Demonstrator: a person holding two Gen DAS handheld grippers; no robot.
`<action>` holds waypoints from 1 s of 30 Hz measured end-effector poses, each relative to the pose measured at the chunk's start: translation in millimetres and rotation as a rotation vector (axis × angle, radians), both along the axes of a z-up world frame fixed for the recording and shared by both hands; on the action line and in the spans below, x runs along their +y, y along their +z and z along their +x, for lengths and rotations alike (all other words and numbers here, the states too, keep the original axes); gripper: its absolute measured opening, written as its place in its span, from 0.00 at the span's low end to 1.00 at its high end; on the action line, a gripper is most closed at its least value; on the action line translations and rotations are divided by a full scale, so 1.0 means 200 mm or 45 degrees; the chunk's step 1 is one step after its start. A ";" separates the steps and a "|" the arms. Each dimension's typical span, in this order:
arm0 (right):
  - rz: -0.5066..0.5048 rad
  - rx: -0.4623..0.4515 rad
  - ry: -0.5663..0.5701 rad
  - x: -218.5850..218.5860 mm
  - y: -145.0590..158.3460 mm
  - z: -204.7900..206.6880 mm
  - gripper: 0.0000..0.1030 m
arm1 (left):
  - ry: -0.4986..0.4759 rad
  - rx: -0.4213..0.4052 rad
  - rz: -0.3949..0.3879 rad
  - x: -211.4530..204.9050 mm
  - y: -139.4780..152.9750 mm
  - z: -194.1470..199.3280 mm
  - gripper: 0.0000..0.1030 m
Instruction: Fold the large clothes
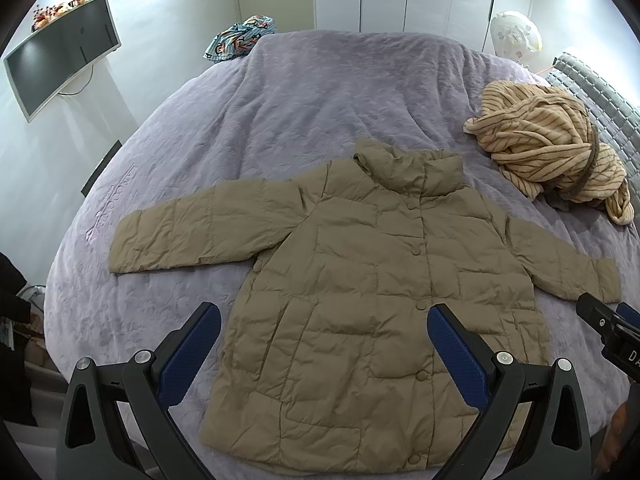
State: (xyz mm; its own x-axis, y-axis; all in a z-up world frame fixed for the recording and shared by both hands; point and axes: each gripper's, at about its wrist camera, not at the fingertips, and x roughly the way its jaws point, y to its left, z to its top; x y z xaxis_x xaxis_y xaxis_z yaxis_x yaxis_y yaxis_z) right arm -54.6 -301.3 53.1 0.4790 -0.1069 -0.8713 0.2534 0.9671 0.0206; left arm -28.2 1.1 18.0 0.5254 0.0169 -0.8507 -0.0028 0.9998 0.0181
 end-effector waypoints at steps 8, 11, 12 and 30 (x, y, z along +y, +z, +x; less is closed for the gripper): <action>0.002 0.001 -0.001 0.00 0.00 0.00 1.00 | -0.003 0.005 0.001 0.01 -0.02 0.00 1.00; 0.003 0.002 -0.001 0.00 0.00 0.00 1.00 | -0.003 0.006 0.001 0.01 -0.02 0.00 1.00; 0.004 0.001 -0.001 0.00 0.00 0.00 1.00 | -0.003 0.007 0.000 0.02 -0.02 0.00 1.00; 0.003 0.003 0.000 0.01 -0.01 0.00 1.00 | -0.002 0.008 0.002 0.02 -0.02 -0.01 1.00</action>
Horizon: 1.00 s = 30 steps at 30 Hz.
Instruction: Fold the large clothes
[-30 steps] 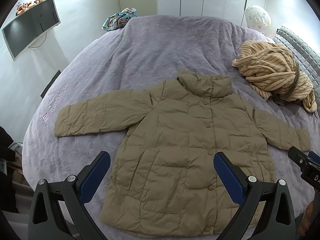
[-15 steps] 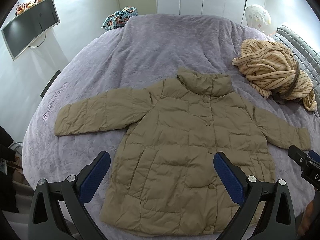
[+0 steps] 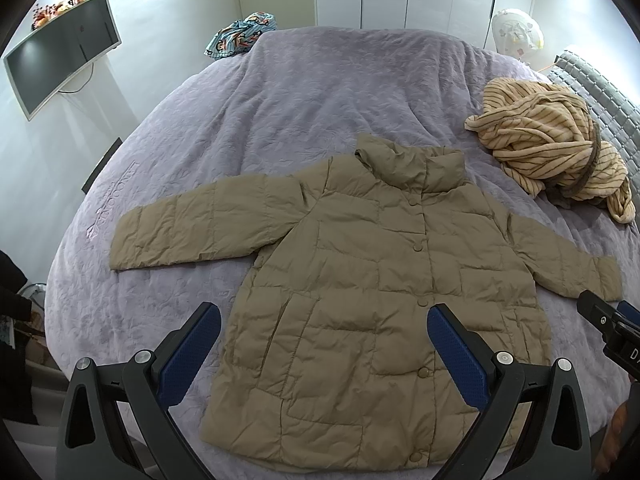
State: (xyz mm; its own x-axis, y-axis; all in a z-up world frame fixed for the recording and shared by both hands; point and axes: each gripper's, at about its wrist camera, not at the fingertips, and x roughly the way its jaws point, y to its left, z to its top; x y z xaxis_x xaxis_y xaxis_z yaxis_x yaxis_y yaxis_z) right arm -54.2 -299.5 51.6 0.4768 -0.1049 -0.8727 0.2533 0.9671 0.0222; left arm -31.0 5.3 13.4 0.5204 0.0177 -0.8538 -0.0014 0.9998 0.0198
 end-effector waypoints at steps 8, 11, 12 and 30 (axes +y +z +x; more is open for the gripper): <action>0.001 0.000 -0.001 0.00 0.00 0.00 1.00 | 0.001 0.001 -0.002 0.00 0.00 0.00 1.00; 0.000 0.000 -0.001 0.00 0.00 0.00 1.00 | 0.001 0.002 -0.002 0.00 0.00 0.00 1.00; 0.001 0.000 -0.001 0.00 0.00 0.00 1.00 | 0.000 0.003 -0.003 0.01 0.00 0.00 1.00; 0.001 0.001 -0.001 0.00 0.00 0.00 1.00 | 0.003 0.003 -0.004 0.01 -0.01 0.00 1.00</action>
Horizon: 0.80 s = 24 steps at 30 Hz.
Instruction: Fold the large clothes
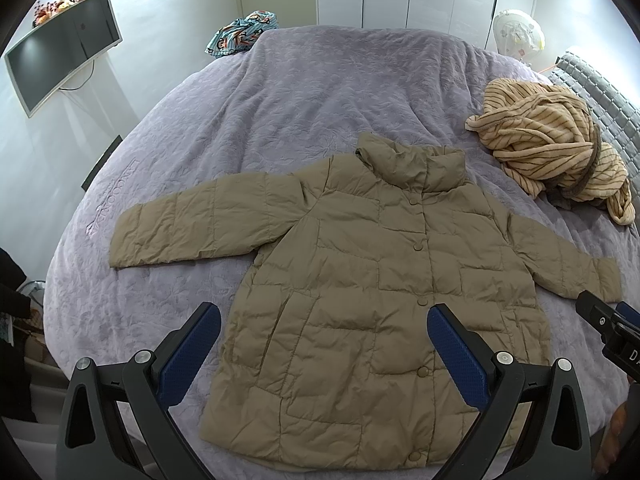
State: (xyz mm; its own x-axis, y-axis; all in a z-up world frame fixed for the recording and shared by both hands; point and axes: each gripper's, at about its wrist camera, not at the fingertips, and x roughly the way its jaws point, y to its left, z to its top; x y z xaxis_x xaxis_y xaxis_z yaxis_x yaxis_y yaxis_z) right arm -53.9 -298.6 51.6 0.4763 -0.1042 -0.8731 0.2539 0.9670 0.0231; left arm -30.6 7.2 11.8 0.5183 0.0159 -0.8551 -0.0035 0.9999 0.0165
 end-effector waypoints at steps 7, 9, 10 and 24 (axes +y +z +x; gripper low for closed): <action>0.001 0.003 0.001 0.01 0.00 0.00 1.00 | 0.001 0.003 -0.002 0.00 0.00 0.00 1.00; -0.002 0.010 0.003 0.02 -0.02 0.00 1.00 | -0.001 0.007 -0.010 0.00 0.00 0.00 1.00; -0.001 0.014 0.005 0.03 -0.02 0.00 1.00 | -0.001 0.010 -0.015 0.00 -0.01 0.00 1.00; 0.114 0.107 0.037 0.10 -0.17 0.04 1.00 | 0.009 0.117 -0.134 0.19 -0.15 0.04 1.00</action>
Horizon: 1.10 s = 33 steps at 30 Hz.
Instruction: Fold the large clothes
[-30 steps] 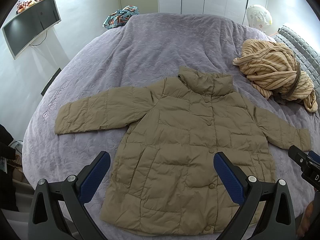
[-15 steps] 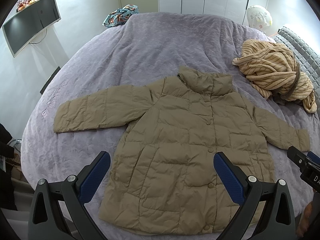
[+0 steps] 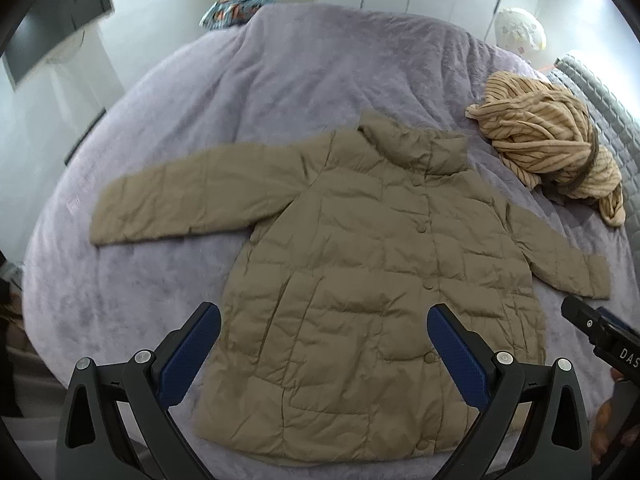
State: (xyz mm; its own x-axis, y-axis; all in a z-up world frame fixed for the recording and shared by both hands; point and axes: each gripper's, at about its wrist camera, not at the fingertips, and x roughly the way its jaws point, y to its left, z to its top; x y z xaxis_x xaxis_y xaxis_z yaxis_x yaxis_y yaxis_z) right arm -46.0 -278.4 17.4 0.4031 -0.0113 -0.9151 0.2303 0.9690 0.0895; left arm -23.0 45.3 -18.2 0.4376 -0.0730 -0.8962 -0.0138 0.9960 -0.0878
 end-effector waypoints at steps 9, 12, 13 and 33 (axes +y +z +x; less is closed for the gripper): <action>0.069 -0.009 0.116 0.24 -0.23 0.12 1.00 | 0.272 0.117 -0.110 0.54 -0.38 0.14 1.00; 0.072 0.041 0.162 0.34 -0.35 0.18 1.00 | 0.367 0.114 -0.156 0.75 -0.51 0.21 1.00; 0.080 0.110 0.180 0.38 -0.40 0.21 1.00 | 0.399 0.114 -0.174 0.82 -0.56 0.23 1.00; 0.185 0.117 0.311 0.87 -0.82 0.64 1.00 | 0.781 -0.125 -0.656 1.69 -1.16 0.77 0.92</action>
